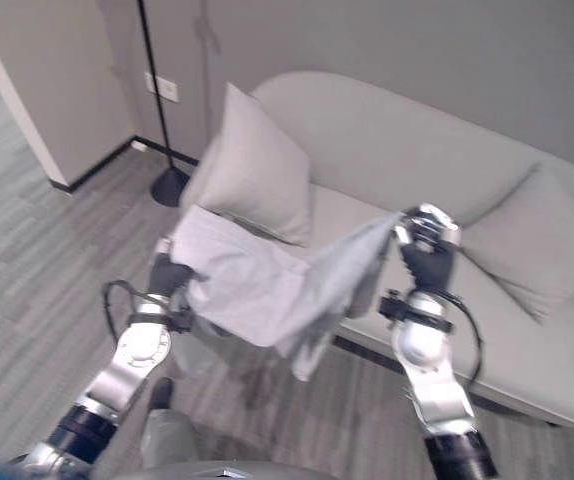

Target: Hang the clothes on the sofa on the clothes rack.

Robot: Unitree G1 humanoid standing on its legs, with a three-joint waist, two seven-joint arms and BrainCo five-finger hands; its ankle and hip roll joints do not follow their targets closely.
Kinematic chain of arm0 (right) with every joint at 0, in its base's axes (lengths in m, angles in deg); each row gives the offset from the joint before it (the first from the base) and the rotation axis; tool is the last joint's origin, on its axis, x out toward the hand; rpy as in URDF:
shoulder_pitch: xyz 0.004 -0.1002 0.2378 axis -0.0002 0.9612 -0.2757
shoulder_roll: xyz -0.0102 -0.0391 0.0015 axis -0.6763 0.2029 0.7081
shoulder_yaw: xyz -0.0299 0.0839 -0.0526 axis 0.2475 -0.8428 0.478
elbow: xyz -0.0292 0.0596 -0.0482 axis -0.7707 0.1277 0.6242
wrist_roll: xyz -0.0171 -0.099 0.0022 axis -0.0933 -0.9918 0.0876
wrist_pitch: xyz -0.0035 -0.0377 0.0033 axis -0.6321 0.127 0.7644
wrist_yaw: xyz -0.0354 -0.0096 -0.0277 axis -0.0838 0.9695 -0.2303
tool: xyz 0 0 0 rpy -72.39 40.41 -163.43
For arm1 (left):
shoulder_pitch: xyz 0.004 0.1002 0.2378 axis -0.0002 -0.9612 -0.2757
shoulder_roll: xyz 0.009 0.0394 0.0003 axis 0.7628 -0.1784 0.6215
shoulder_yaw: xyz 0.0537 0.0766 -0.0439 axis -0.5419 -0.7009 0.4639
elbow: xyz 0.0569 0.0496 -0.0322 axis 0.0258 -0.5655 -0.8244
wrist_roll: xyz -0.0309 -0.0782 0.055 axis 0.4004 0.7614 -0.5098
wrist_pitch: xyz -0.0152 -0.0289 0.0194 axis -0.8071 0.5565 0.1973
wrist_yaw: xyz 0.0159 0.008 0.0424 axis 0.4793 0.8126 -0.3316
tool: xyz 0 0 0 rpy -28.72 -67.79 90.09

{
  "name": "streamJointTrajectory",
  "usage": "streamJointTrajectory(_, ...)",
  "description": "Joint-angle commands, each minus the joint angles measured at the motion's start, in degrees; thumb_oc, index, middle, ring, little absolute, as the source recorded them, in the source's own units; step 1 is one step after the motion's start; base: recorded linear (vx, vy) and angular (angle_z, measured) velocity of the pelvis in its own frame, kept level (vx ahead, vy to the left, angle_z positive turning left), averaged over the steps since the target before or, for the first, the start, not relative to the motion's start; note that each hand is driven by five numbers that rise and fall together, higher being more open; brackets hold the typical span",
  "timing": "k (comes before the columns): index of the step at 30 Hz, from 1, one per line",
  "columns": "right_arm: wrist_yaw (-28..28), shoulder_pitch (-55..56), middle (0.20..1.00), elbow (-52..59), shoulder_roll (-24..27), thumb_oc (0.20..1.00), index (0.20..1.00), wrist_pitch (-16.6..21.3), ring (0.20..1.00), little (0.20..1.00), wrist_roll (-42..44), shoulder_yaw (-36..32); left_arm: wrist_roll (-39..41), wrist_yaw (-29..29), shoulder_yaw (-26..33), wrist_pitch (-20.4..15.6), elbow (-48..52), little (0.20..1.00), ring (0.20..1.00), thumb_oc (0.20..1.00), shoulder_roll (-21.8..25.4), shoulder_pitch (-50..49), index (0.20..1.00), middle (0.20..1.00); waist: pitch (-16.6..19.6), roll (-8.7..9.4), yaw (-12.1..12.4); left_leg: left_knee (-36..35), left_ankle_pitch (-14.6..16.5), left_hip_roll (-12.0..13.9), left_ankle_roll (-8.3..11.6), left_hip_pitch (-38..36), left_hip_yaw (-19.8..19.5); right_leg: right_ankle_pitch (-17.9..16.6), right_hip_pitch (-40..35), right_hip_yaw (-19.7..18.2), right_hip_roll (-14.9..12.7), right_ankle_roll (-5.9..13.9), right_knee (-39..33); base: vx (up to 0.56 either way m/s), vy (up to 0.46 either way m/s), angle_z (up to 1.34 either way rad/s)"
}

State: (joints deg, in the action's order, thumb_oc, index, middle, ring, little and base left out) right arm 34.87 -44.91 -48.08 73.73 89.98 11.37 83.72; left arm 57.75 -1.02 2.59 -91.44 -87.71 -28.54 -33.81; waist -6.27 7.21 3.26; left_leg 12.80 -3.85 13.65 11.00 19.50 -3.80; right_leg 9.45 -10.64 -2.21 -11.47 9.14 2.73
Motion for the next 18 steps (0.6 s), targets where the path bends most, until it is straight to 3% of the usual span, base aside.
streamJointTrajectory(1,-2.0,-1.7,0.200,1.8,1.1,0.200,0.200,1.7,0.200,0.200,1.1,2.3,-0.6,-1.7,1.5,-4.1,8.9,0.200,0.200,0.200,4.5,-1.0,0.200,0.200,5.6,-0.44,0.0,-9.3,-0.4,0.2,-1.98,-2.5,2.1,-18.9,6.1,-1.3,-10.5,5.43,-4.4,-0.06,0.610,-0.42)
streamJointTrajectory(2,-2.2,-2.2,0.200,1.2,1.3,0.200,0.200,1.9,0.200,0.200,0.3,3.3,-0.9,-1.7,3.0,-4.3,9.3,0.200,0.200,0.200,6.1,-2.3,0.200,0.200,5.6,0.01,0.6,-8.8,1.1,-1.0,-2.74,-3.2,1.7,-24.1,8.8,-1.5,-12.2,4.64,-3.8,-0.01,0.545,-0.49)
streamJointTrajectory(4,-2.7,-3.1,0.200,0.8,1.4,0.200,0.200,1.3,0.200,0.200,-0.1,4.2,-0.9,-2.1,4.1,-4.5,10.2,0.200,0.200,0.200,7.0,-3.8,0.200,0.200,5.9,-0.20,0.9,-7.6,2.1,-2.3,-3.78,-3.4,0.5,-24.2,10.0,-1.0,-12.3,4.28,-3.4,0.01,0.431,-0.58)
streamJointTrajectory(5,-3.2,-3.4,0.200,1.6,1.0,0.200,0.200,1.7,0.200,0.200,0.1,4.6,-1.0,-1.9,5.3,-4.4,11.1,0.200,0.200,0.200,7.8,-5.8,0.200,0.200,6.1,0.40,1.7,-7.9,4.4,-5.3,-5.92,-5.7,-0.6,-20.3,10.5,-0.7,-8.8,2.63,-2.6,0.02,0.539,-0.51)
streamJointTrajectory(7,-4.0,-4.1,0.200,1.1,1.2,0.200,0.200,2.0,0.200,0.200,0.8,5.4,-1.4,-1.0,6.4,-3.8,11.7,0.200,0.200,0.200,8.2,-7.9,0.200,0.200,6.3,0.90,2.7,-7.8,6.0,-7.3,-7.42,-7.1,-0.5,-15.9,10.8,-0.5,-4.5,1.87,-1.2,0.02,0.526,-0.16)
streamJointTrajectory(10,-5.2,-4.6,0.200,0.6,1.8,0.200,0.200,2.2,0.200,0.200,0.6,6.2,-1.9,0.8,7.4,-3.4,12.6,0.200,0.200,0.200,8.2,-9.1,0.200,0.200,6.6,1.84,3.7,-8.2,6.3,-11.9,-9.73,-9.8,-0.1,-9.3,11.0,-0.5,3.6,0.30,2.7,-0.01,0.451,-0.02)
streamJointTrajectory(11,-5.0,-4.4,0.200,0.1,2.2,0.200,0.200,2.1,0.200,0.200,0.4,5.9,-1.5,1.6,7.6,-3.3,13.0,0.200,0.200,0.200,7.4,-9.5,0.200,0.200,7.0,2.46,3.9,-8.9,6.1,-14.2,-10.32,-11.5,0.3,-7.0,10.8,-0.9,7.7,-0.42,3.5,0.03,0.338,0.04)
streamJointTrajectory(12,-4.9,-4.3,0.200,0.1,2.2,0.200,0.200,2.1,0.200,0.200,0.3,5.9,-1.5,1.6,7.6,-3.3,13.0,0.200,0.200,0.200,7.4,-9.5,0.200,0.200,6.9,2.46,4.0,-9.1,6.1,-14.2,-10.32,-11.8,0.4,-6.8,10.7,-0.9,7.6,-0.43,3.7,0.03,0.282,0.07)
streamJointTrajectory(15,-4.0,-2.7,0.200,1.1,2.6,0.200,0.200,2.4,0.200,0.200,-0.9,4.3,-0.7,2.8,6.3,-3.2,12.0,0.200,0.200,0.200,5.6,-9.0,0.200,0.200,6.9,2.93,2.8,-11.2,5.0,-16.2,-10.13,-14.3,0.8,-5.7,11.3,-2.9,13.2,-1.95,4.7,0.02,0.185,0.21)
streamJointTrajectory(18,-4.0,-0.2,0.200,2.7,3.7,0.200,0.200,2.5,0.200,0.200,-1.7,2.0,-0.4,4.4,4.3,-3.1,11.3,0.200,0.200,0.200,4.4,-8.5,0.200,0.200,6.7,1.91,-0.4,-13.4,3.7,-18.0,-9.60,-16.1,-0.4,-6.2,12.9,-4.7,17.5,-2.85,5.0,0.05,0.159,0.27)
